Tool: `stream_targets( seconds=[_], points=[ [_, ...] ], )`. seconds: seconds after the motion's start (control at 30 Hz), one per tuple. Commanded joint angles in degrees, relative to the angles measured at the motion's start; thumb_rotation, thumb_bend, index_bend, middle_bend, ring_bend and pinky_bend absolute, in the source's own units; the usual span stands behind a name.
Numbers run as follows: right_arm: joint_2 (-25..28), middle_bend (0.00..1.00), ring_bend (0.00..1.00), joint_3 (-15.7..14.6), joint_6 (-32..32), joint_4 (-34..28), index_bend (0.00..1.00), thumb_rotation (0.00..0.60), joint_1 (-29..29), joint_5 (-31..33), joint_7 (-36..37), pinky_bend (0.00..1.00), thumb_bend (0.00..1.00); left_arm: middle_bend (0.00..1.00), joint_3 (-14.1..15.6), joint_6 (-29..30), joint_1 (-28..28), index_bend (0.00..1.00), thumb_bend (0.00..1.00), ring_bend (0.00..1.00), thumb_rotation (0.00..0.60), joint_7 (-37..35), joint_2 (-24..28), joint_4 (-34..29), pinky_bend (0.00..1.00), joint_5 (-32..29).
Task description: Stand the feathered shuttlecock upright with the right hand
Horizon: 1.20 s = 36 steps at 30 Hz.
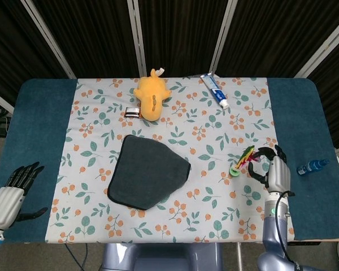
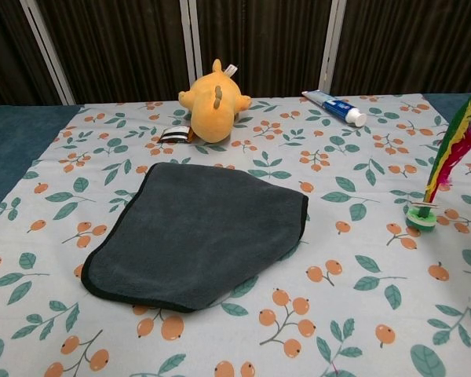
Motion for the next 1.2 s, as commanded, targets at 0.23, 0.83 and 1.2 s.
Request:
stream_targets(
  seconds=[0.23, 0.83, 1.2],
  points=[
    [2.18, 0.04, 0.0, -2.43, 1.2, -3.8, 0.15, 0.6, -2.33, -3.44, 0.91, 0.0, 0.27, 0.0, -0.01, 0.07, 0.04, 0.0, 0.18, 0.0, 0.596, -0.08, 0.0, -0.04, 0.0, 0.02],
    [22.03, 0.0, 0.0, -15.39, 0.24, -0.45, 0.04, 0.6, -11.08, -28.8, 4.16, 0.0, 0.16, 0.0, -0.07, 1.39, 0.32, 0.0, 0.18, 0.0, 0.597, 1.88, -0.45, 1.07, 0.0, 1.3],
    [23.16, 0.0, 0.0, -24.54, 4.91, 13.09, 0.0, 0.6, -16.0, -48.18, 5.68, 0.0, 0.14, 0.0, -0.65, 2.6, 0.64, 0.0, 0.18, 0.0, 0.596, 6.04, -1.4, 2.53, 0.0, 1.6]
  ],
)
